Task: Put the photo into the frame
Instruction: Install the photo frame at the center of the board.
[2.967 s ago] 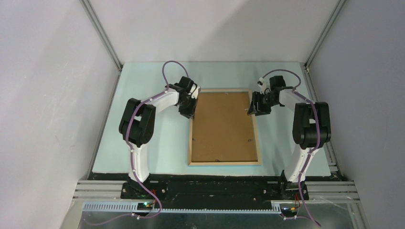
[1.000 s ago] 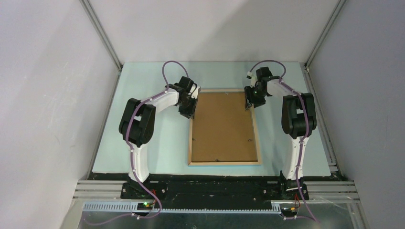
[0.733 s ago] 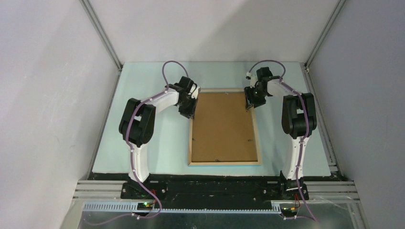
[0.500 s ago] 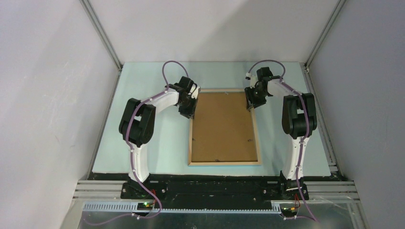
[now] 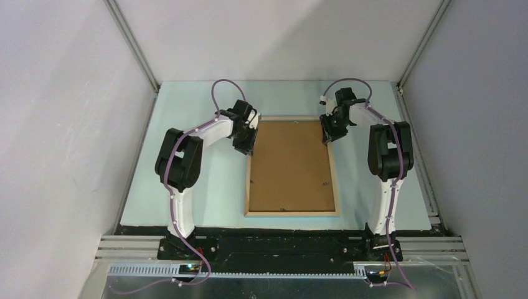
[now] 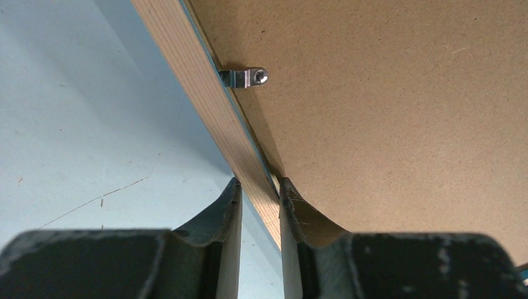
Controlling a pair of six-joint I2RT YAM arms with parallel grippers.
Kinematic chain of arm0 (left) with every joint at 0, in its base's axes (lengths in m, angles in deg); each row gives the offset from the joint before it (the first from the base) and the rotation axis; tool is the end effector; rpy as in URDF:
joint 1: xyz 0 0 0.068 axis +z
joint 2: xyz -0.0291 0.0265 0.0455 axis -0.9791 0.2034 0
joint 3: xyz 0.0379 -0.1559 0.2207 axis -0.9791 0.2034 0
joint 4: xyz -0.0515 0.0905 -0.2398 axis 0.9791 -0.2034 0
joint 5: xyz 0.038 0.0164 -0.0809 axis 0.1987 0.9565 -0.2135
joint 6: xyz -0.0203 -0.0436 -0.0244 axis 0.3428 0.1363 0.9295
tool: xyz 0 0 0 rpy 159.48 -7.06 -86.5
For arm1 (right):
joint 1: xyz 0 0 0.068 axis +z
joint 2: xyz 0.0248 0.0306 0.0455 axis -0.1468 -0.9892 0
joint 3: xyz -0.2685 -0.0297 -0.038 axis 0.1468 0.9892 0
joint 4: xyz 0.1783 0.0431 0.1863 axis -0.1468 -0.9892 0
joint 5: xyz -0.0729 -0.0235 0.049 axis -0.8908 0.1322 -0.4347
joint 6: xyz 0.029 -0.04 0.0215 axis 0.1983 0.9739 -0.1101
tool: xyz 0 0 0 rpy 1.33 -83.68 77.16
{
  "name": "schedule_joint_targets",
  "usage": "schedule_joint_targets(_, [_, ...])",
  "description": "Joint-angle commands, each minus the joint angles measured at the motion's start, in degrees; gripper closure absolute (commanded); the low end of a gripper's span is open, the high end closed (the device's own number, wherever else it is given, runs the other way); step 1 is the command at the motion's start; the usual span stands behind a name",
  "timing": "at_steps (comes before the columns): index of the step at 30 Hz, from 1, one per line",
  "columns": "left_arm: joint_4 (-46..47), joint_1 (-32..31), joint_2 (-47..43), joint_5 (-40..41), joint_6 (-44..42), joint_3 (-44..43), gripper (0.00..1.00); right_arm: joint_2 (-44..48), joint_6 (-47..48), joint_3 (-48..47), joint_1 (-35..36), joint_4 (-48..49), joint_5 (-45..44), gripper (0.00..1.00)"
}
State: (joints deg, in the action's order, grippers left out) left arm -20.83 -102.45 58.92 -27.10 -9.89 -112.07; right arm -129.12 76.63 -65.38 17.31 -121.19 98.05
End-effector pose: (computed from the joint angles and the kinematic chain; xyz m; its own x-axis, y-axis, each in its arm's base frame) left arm 0.3720 -0.1732 0.1677 -0.9002 0.2908 -0.3243 0.3617 0.9138 -0.1847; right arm 0.4296 0.0764 0.1689 -0.8479 -0.3473 -0.4006 -0.4376 0.8851 0.1587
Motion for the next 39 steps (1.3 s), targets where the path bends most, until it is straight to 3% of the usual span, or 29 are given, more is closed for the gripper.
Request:
schedule_joint_targets(1, [1.5, -0.1, -0.4, -0.3, -2.1, -0.5, 1.00, 1.6, 3.0, -0.8, 1.0, -6.4, 4.5, 0.62])
schedule_joint_targets(15, [1.5, -0.1, -1.0, 0.5, -2.1, 0.0, 1.00, 0.9, 5.6, -1.8, 0.4, -8.7, 5.0, 0.50])
schedule_joint_targets(23, [1.5, -0.1, -1.2, 0.6, -2.2, 0.2, 1.00, 0.9, 6.5, -2.0, -0.6, -9.5, 5.5, 0.49])
schedule_joint_targets(39, [1.6, 0.5, -1.6, 0.4, -2.2, 0.9, 1.00, -0.2, 3.4, -3.4, -2.1, -7.7, 7.3, 0.64])
